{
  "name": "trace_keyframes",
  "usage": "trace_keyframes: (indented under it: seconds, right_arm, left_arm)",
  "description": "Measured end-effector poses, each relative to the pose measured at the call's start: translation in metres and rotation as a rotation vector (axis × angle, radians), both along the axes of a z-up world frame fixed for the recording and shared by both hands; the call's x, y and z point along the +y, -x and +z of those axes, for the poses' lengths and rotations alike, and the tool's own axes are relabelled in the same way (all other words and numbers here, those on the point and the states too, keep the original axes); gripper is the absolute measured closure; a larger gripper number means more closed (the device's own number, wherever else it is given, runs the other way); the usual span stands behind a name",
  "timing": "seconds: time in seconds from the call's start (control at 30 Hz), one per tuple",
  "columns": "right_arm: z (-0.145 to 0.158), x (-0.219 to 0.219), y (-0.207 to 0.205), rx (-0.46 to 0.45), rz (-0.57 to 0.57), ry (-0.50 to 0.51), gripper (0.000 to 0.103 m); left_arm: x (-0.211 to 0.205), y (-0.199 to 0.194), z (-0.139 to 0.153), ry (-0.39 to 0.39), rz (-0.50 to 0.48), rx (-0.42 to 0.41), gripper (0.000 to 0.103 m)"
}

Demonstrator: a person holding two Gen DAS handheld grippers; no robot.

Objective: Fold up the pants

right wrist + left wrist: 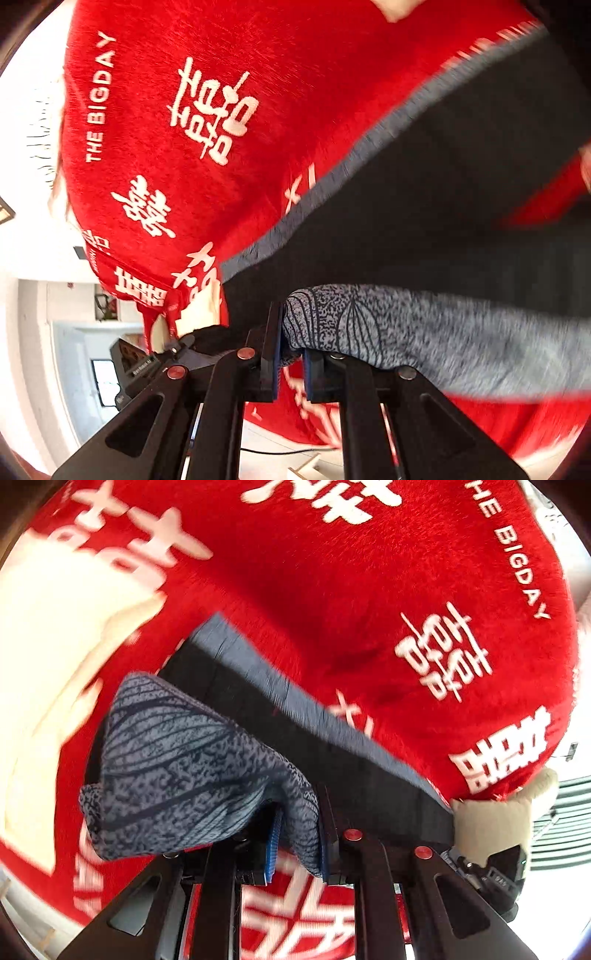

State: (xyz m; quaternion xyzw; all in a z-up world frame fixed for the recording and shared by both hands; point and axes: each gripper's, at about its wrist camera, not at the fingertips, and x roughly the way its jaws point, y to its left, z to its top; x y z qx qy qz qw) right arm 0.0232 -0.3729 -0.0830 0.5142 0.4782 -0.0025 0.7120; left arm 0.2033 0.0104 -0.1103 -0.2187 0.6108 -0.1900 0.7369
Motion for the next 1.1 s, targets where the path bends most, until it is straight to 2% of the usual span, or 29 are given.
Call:
trace_keyframes:
  seconds: [0.13,0.27,0.37,0.47,0.5,0.53,0.57,0.6,0.63,0.67,0.73,0.77,0.8,0.83,0.9,0.97,1.03,1.1]
  right_arm:
    - [-0.027,-0.023,-0.068,0.048,0.078,0.037,0.093]
    - [-0.077,-0.038,-0.116,0.138,0.141,0.052,0.093]
    - [-0.104,-0.040,-0.131,0.176,0.184,0.054,0.091]
    - [-0.114,-0.044,-0.134,0.208,0.183,0.018,0.088]
    - [-0.111,-0.044,-0.134,0.209,0.189,0.005,0.083]
    - [-0.106,-0.043,-0.134,0.205,0.196,0.007,0.080]
    - [-0.099,-0.041,-0.134,0.197,0.204,0.020,0.066]
    - [-0.089,-0.038,-0.133,0.184,0.213,0.045,0.040]
    - [-0.076,-0.035,-0.132,0.164,0.222,0.082,0.029]
    - [-0.062,-0.030,-0.130,0.131,0.233,0.112,0.029]
    - [-0.043,-0.015,-0.131,0.102,0.298,0.180,0.032]
    - [-0.038,-0.005,-0.132,0.089,0.333,0.208,0.037]
    - [-0.037,0.004,-0.134,0.084,0.371,0.228,0.048]
    - [-0.039,0.012,-0.138,0.090,0.411,0.244,0.056]
    - [-0.060,0.036,-0.153,0.138,0.509,0.300,0.063]
    - [-0.080,0.043,-0.164,0.168,0.546,0.347,0.064]
    - [-0.095,0.045,-0.178,0.177,0.559,0.437,0.066]
    - [-0.098,0.038,-0.186,0.146,0.520,0.444,0.064]
  left_arm:
    - [-0.026,-0.047,-0.027,-0.068,-0.005,0.002,0.084]
    - [-0.046,-0.078,-0.064,-0.152,-0.004,0.022,0.084]
    - [-0.053,-0.090,-0.087,-0.195,0.014,0.055,0.084]
    - [-0.052,-0.092,-0.084,-0.202,0.014,0.083,0.084]
    - [-0.052,-0.091,-0.079,-0.211,0.004,0.080,0.083]
    - [-0.051,-0.088,-0.074,-0.222,-0.005,0.075,0.078]
    - [-0.050,-0.084,-0.064,-0.251,-0.008,0.055,0.055]
    - [-0.049,-0.079,-0.056,-0.276,-0.003,0.029,0.039]
    - [-0.046,-0.074,-0.045,-0.297,0.010,-0.016,0.025]
    - [-0.044,-0.069,-0.034,-0.305,0.017,-0.063,0.025]
    - [-0.043,-0.063,-0.024,-0.314,0.002,-0.081,0.025]
    - [-0.045,-0.060,-0.024,-0.320,-0.005,-0.082,0.025]
    - [-0.050,-0.058,-0.027,-0.328,-0.028,-0.080,0.025]
    - [-0.057,-0.058,-0.034,-0.348,-0.058,-0.074,0.025]
    - [-0.076,-0.059,-0.056,-0.394,-0.104,-0.061,0.025]
    - [-0.092,-0.063,-0.075,-0.423,-0.123,-0.065,0.025]
    - [-0.107,-0.071,-0.091,-0.479,-0.120,-0.095,0.025]
    - [-0.122,-0.078,-0.095,-0.536,-0.116,-0.147,0.025]
